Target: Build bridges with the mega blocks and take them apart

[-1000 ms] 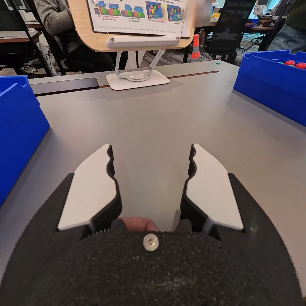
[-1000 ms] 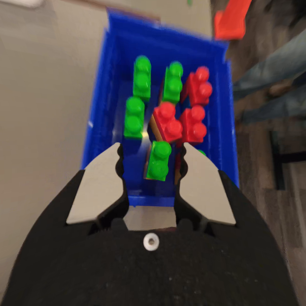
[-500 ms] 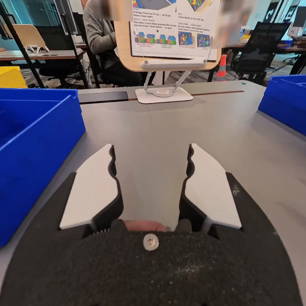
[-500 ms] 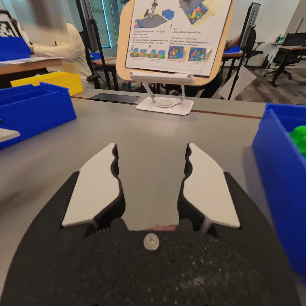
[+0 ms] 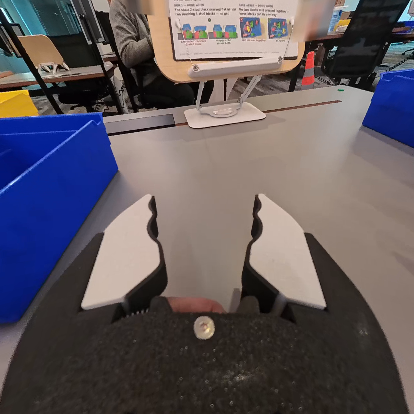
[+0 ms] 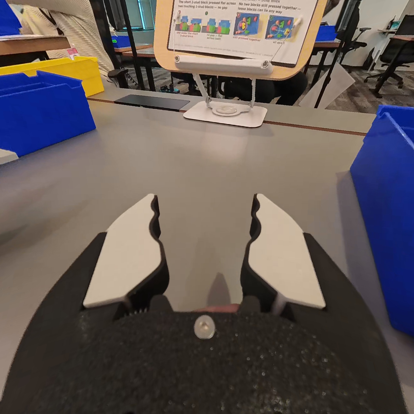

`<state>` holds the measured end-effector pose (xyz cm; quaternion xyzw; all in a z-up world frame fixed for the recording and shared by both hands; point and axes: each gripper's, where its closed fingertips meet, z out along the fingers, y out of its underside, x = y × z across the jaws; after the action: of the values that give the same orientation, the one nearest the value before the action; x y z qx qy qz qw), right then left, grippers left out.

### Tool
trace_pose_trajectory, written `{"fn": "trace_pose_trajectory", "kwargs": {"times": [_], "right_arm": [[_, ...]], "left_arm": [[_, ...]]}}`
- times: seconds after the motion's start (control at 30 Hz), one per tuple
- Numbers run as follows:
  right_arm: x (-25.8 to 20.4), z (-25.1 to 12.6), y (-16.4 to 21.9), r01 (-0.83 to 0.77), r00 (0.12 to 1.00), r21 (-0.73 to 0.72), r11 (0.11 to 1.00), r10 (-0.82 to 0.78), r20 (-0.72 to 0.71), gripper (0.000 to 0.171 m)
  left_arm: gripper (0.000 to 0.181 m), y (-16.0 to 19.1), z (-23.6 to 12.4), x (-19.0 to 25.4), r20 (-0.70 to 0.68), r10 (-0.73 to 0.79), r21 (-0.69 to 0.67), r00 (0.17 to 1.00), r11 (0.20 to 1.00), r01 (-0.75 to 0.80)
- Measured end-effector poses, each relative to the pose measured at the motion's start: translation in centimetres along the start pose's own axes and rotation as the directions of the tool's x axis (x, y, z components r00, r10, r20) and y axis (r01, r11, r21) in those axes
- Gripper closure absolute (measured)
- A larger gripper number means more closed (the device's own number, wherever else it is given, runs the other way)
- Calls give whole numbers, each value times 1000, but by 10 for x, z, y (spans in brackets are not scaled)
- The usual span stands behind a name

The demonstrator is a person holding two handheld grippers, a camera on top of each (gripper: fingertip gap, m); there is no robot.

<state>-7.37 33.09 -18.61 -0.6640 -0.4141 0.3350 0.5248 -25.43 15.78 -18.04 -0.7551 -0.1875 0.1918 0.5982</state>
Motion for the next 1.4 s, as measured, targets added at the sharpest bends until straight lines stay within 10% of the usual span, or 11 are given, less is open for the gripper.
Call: {"fn": "trace_pose_trajectory", "kwargs": {"times": [1.4], "right_arm": [[-3, 4, 9, 6, 1000, -48, 999, -5, 24, 97]], "left_arm": [[103, 8, 3, -2, -10, 17, -35, 1000, 999, -18]]}}
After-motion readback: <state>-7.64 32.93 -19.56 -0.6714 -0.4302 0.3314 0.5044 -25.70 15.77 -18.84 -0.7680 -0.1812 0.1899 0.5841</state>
